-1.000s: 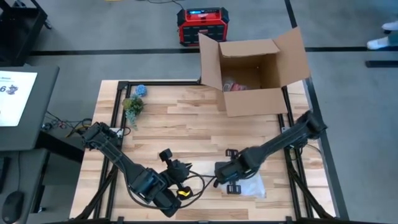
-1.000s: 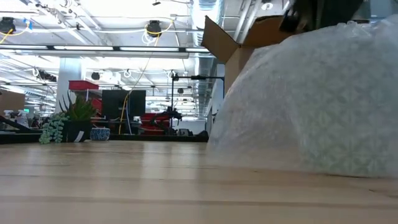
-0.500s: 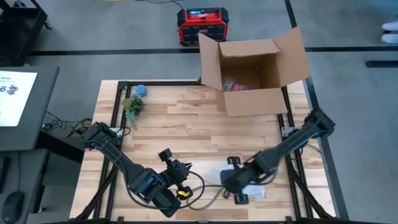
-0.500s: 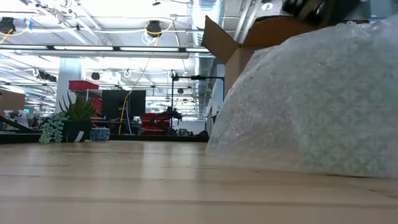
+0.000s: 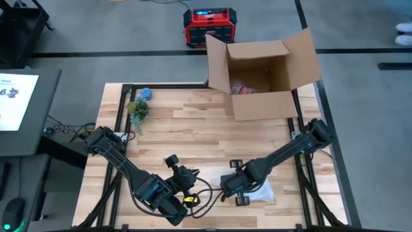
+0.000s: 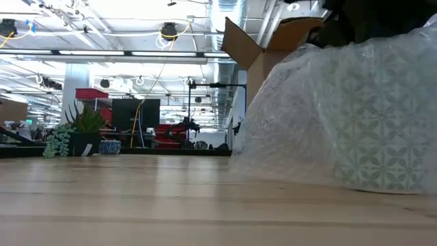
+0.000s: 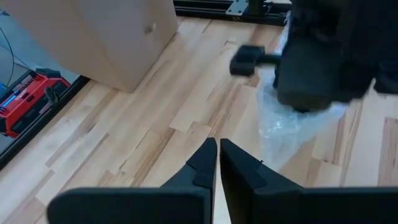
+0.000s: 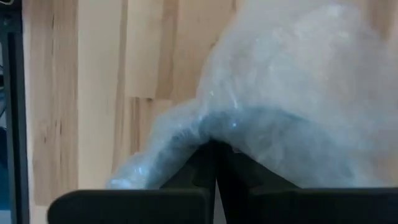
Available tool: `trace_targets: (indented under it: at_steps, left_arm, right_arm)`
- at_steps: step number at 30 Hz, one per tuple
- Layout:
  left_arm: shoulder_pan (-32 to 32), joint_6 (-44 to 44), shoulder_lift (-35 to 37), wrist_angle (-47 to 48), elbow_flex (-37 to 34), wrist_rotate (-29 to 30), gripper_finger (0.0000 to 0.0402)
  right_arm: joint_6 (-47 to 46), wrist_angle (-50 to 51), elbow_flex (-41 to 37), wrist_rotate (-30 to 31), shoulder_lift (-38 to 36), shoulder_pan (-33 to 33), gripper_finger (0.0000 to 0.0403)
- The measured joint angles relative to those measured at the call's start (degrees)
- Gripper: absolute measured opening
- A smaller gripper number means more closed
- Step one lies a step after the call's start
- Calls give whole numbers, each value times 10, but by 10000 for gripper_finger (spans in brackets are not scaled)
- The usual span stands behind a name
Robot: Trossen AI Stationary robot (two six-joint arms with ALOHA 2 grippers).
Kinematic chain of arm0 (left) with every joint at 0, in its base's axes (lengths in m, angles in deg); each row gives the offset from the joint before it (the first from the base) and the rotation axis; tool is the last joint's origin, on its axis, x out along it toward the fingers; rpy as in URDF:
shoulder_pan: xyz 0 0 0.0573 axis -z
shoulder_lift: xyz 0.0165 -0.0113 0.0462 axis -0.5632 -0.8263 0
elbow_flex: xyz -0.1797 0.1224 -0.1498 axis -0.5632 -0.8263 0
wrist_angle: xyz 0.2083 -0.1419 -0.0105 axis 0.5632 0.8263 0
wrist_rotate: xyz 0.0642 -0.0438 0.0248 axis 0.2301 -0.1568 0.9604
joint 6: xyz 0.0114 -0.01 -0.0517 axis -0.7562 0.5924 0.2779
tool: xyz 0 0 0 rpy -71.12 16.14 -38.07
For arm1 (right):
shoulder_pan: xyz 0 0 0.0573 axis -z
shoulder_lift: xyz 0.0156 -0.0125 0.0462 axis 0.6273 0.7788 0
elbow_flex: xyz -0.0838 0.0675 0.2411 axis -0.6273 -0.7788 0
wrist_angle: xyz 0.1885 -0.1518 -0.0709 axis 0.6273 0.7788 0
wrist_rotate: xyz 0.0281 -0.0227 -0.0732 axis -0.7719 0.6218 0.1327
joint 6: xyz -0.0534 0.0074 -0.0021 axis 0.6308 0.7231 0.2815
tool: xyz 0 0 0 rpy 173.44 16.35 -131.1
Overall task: Wrap mug
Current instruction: Wrap the white patterned mug in the bubble wrap
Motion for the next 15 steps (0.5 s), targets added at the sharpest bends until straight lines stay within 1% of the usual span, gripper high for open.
trace_targets:
  at_steps: [3, 6, 8, 12, 15]
  left_arm:
    - [0, 1, 0, -2, 0, 0, 0]
    - [0, 1, 0, -6, 0, -2, 0]
    - [0, 0, -1, -15, 0, -24, 0]
    - [3, -16, -21, -28, -1, -68, 0]
    - [6, -6, -50, -27, -1, -100, 0]
  right_arm:
    - [-23, 11, -2, 20, -49, -12, 0]
    - [-60, 18, 0, 65, -107, -40, 0]
    - [-95, 27, 0, 99, -139, -69, 0]
    - [-209, 51, 0, 163, -178, -145, 0]
    - [-335, 85, -10, 200, -176, -203, 0]
